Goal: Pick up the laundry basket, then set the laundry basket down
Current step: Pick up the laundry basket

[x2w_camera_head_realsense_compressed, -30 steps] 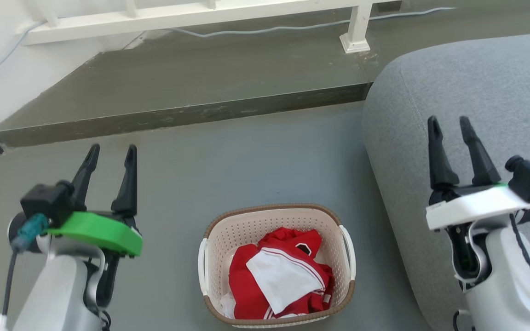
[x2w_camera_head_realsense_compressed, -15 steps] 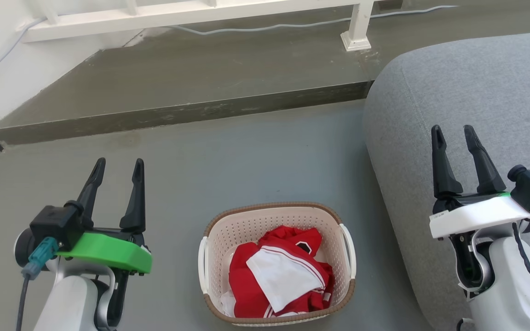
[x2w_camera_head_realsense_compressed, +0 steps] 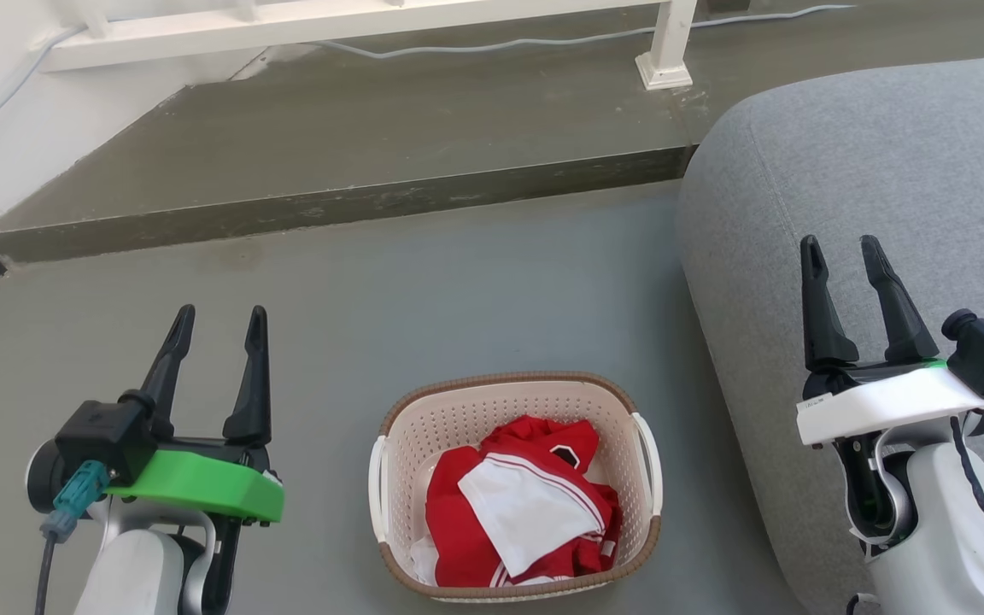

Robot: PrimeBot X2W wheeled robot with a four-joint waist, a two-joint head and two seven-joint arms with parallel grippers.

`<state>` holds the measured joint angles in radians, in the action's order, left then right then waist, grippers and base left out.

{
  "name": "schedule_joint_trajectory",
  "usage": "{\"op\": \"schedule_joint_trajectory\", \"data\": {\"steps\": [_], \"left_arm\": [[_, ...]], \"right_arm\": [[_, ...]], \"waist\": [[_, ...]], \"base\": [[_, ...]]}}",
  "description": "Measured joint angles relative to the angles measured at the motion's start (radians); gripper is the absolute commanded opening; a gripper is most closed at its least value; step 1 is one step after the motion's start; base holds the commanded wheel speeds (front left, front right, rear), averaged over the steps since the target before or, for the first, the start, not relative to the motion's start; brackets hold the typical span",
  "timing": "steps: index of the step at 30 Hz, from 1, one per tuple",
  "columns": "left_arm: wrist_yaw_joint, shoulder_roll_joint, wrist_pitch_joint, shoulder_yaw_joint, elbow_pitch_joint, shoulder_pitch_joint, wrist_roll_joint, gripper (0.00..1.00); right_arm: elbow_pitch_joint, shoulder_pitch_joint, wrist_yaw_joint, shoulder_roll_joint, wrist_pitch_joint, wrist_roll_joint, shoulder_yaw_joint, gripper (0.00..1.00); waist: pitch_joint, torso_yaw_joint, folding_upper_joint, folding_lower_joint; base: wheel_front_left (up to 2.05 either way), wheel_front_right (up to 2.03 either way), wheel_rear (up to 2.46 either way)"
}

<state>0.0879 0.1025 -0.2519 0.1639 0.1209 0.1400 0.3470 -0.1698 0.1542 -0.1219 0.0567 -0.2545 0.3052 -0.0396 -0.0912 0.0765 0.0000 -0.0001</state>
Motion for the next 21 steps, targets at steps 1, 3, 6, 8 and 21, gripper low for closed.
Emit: {"op": "schedule_joint_trajectory", "data": {"steps": [1,3,6,8,21], "left_arm": [[0.0,-0.001,0.0,-0.002,-0.001,-0.002,-0.001,1.0],[0.001,-0.003,0.0,-0.005,-0.002,-0.004,-0.002,1.0],[0.002,-0.012,0.0,-0.013,-0.01,-0.014,-0.002,1.0],[0.005,-0.015,0.0,-0.015,-0.015,-0.018,-0.002,1.0],[0.019,-0.022,0.0,0.011,0.012,-0.016,-0.002,1.0]], "right_arm": [[0.0,0.0,0.0,0.0,0.0,0.0,0.0,1.0],[0.001,-0.001,0.0,-0.001,0.0,-0.002,0.0,1.0],[0.002,-0.007,0.0,-0.001,0.0,-0.002,0.001,1.0],[0.002,-0.014,0.0,-0.001,0.0,-0.002,0.004,1.0],[-0.062,-0.024,0.0,-0.008,0.0,0.013,0.025,1.0]], "waist": [[0.0,0.0,0.0,0.0],[-0.002,0.001,0.0,0.0],[-0.009,0.002,0.0,0.0],[-0.017,0.003,0.0,0.0],[-0.118,0.008,0.0,0.0]], "base": [[0.0,0.0,0.0],[0.0,0.0,0.0],[0.0,0.0,0.0],[0.0,0.0,0.0],[0.0,0.0,0.0]]}}
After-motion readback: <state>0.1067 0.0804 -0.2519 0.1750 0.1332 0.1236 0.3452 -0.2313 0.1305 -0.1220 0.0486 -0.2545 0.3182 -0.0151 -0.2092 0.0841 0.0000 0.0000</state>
